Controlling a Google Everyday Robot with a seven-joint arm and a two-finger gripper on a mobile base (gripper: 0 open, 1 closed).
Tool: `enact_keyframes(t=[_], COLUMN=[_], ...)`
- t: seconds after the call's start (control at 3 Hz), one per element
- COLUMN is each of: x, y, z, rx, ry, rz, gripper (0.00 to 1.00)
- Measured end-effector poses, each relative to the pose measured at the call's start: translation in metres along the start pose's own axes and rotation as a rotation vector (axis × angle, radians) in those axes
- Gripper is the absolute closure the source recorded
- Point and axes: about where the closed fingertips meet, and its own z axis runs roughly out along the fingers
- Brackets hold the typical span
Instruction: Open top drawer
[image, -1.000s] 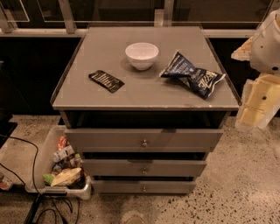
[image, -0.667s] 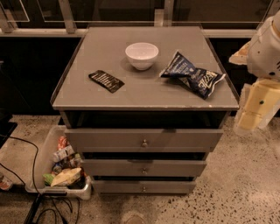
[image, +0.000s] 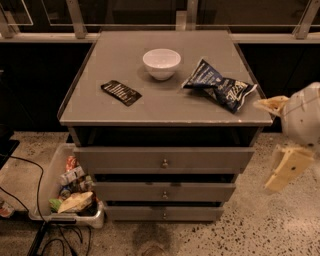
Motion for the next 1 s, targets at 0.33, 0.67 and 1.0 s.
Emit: enact_keyframes(t=[0.33, 0.67, 1.0], x=[0.0056, 0.0054, 0.0048], y=[0.012, 0.0121, 0.0146], z=[0.0405, 0.0403, 0.0493], rx=[0.014, 0.014, -0.002], ry=[-0.115, -0.115, -0.102], rz=[-0.06, -0.057, -0.058], gripper=[0.0, 0.0, 0.0])
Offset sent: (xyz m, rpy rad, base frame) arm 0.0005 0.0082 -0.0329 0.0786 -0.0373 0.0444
